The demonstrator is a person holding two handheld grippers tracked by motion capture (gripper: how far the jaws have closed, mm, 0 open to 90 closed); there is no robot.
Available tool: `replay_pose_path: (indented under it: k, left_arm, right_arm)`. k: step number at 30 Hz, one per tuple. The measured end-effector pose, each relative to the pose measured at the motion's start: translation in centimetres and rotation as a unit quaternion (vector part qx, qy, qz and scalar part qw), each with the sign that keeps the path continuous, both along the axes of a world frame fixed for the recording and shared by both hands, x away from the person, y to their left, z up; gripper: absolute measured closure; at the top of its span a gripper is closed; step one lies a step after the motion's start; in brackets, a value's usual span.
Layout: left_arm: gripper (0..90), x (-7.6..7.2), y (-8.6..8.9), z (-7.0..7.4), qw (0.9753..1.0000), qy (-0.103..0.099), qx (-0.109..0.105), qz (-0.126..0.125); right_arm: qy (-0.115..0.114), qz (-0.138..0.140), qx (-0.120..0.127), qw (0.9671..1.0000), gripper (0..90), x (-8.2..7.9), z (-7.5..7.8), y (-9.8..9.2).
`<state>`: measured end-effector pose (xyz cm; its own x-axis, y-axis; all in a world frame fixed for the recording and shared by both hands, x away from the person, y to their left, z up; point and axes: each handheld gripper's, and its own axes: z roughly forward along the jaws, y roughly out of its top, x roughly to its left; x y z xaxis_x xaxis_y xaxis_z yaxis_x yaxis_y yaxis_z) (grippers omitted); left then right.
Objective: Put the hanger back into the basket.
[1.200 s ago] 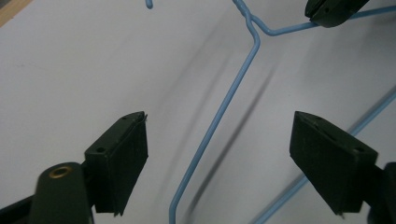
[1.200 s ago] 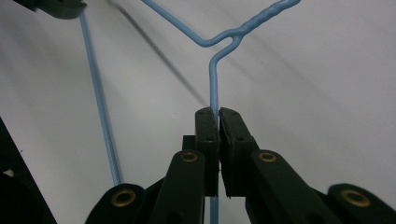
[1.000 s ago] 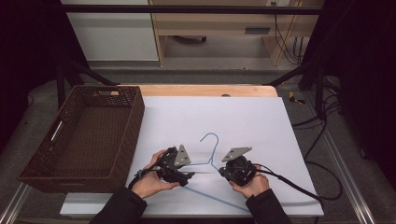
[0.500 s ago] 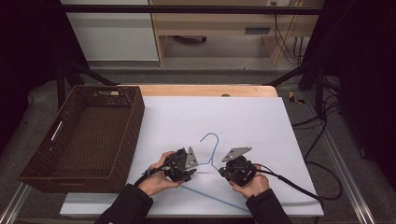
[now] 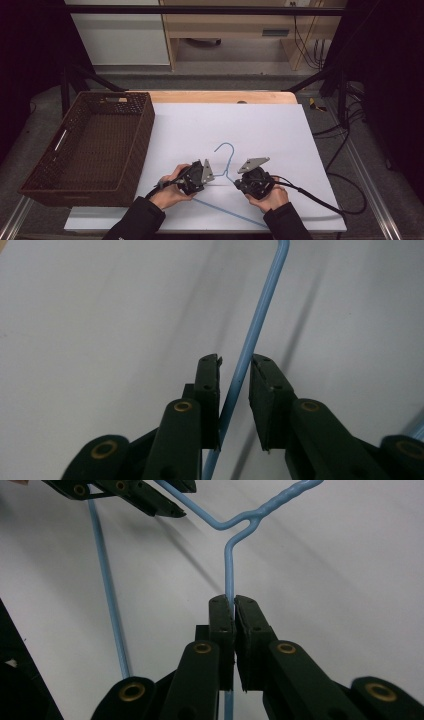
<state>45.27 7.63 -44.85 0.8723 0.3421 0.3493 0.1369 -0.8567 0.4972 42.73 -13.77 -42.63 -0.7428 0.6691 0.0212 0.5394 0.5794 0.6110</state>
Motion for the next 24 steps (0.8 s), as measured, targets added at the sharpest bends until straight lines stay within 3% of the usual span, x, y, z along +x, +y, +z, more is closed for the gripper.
replay_pose_path:
  k: [12, 24]
  left_arm:
    - [80.5, -0.2, 0.0, 0.1, 1.0, -0.007, -0.001, 0.001]
    - [85.5, -1.4, -0.4, 1.0, 0.9996, -0.003, 0.02, -0.021]
  right_arm:
    - [0.0, 0.005, 0.001, 1.0, 87.3, 0.0, 0.1, -0.1]
    - [-0.013, 0.0, 0.0, 0.9999, 85.5, -0.1, 0.8, -0.7]
